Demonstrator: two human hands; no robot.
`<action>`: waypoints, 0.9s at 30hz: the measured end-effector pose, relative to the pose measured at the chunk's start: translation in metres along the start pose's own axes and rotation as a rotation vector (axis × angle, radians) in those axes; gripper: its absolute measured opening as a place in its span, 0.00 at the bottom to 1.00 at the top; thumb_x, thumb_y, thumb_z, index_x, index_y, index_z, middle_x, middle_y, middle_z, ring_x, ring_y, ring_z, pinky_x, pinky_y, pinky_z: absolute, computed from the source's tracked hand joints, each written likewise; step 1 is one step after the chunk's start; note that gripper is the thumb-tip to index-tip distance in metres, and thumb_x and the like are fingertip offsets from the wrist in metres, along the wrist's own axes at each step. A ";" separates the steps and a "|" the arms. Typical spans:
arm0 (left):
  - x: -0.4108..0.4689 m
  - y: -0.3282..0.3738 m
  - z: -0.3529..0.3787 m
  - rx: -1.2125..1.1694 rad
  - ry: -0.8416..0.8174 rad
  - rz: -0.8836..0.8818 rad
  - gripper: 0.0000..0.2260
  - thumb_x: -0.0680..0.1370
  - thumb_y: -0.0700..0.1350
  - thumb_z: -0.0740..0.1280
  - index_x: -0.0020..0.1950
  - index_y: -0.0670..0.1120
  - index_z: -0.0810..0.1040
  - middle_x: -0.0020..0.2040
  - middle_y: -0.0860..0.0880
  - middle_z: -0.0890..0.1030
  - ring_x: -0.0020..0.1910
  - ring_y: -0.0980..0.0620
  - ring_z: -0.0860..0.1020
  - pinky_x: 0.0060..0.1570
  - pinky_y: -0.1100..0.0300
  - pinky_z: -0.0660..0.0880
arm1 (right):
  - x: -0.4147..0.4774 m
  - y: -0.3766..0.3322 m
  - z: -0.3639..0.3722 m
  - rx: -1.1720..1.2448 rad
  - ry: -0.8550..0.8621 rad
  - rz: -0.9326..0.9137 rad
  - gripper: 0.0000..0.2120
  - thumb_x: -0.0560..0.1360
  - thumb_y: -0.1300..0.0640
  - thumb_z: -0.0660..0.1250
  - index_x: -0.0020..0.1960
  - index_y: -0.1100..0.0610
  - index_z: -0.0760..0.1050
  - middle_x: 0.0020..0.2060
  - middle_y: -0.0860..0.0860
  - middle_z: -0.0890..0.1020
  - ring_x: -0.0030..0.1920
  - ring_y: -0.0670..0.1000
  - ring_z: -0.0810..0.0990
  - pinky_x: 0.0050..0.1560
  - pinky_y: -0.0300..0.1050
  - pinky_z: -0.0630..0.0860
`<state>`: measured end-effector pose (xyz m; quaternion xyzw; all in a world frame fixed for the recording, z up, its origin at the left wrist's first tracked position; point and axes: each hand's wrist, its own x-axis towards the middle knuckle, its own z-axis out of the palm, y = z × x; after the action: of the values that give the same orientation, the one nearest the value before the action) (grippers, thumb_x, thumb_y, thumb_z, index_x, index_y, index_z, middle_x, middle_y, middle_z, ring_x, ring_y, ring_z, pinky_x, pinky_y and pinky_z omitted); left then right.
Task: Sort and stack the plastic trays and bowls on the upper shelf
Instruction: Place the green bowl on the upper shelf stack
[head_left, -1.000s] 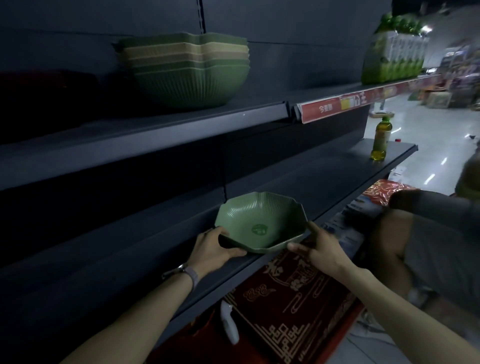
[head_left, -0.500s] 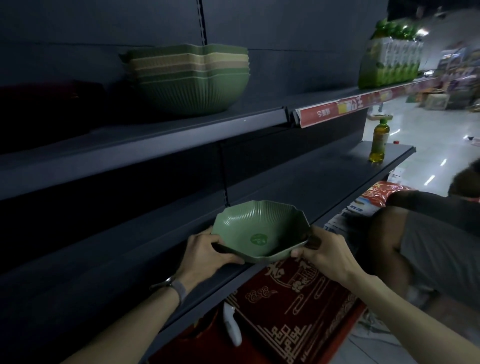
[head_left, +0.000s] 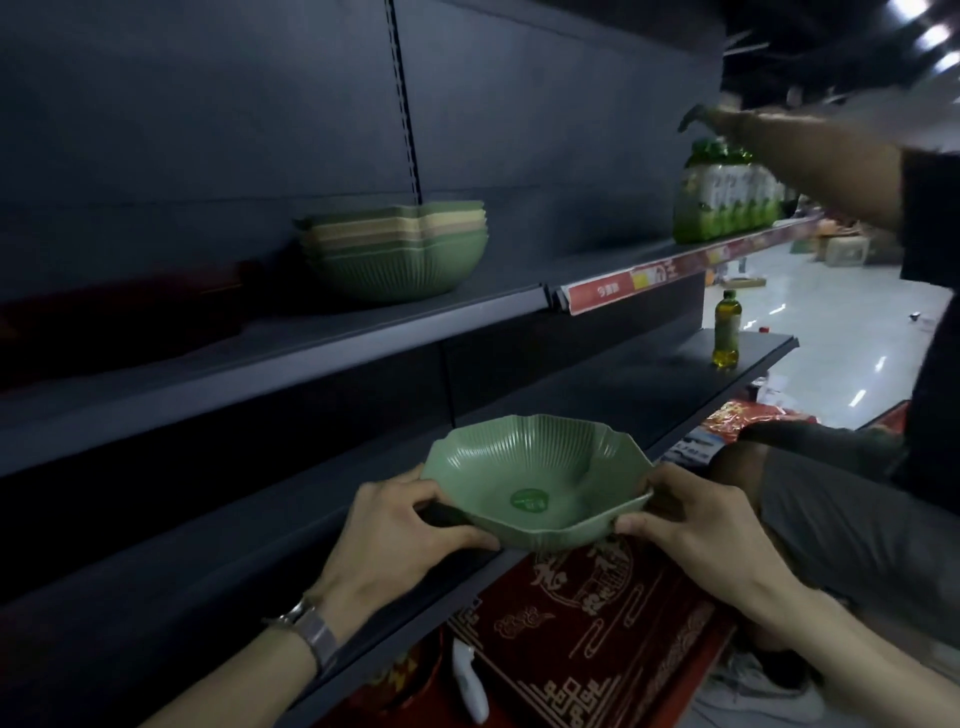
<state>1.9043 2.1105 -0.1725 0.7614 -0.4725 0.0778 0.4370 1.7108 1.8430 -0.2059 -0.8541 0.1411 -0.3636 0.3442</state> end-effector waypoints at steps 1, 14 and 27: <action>-0.002 0.010 -0.006 0.011 0.007 0.010 0.14 0.62 0.60 0.85 0.42 0.57 0.88 0.56 0.66 0.84 0.58 0.64 0.82 0.61 0.66 0.77 | -0.003 -0.006 -0.006 -0.005 0.020 -0.011 0.21 0.64 0.33 0.77 0.48 0.46 0.81 0.38 0.43 0.86 0.39 0.42 0.84 0.40 0.39 0.77; -0.020 0.113 -0.083 0.079 0.068 0.284 0.10 0.66 0.54 0.83 0.45 0.58 0.89 0.59 0.66 0.84 0.61 0.64 0.82 0.63 0.65 0.76 | -0.027 -0.107 -0.077 0.077 0.092 -0.177 0.19 0.63 0.41 0.78 0.46 0.52 0.82 0.39 0.44 0.87 0.41 0.43 0.87 0.43 0.38 0.79; 0.025 0.169 -0.161 0.246 0.308 0.460 0.11 0.66 0.47 0.84 0.47 0.51 0.90 0.55 0.61 0.87 0.55 0.65 0.84 0.62 0.67 0.77 | 0.035 -0.179 -0.092 0.423 0.124 -0.224 0.15 0.69 0.57 0.82 0.52 0.55 0.80 0.50 0.47 0.90 0.55 0.43 0.87 0.59 0.39 0.82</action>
<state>1.8324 2.1843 0.0383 0.6608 -0.5478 0.3458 0.3790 1.6668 1.9106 -0.0180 -0.7493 -0.0128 -0.4727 0.4636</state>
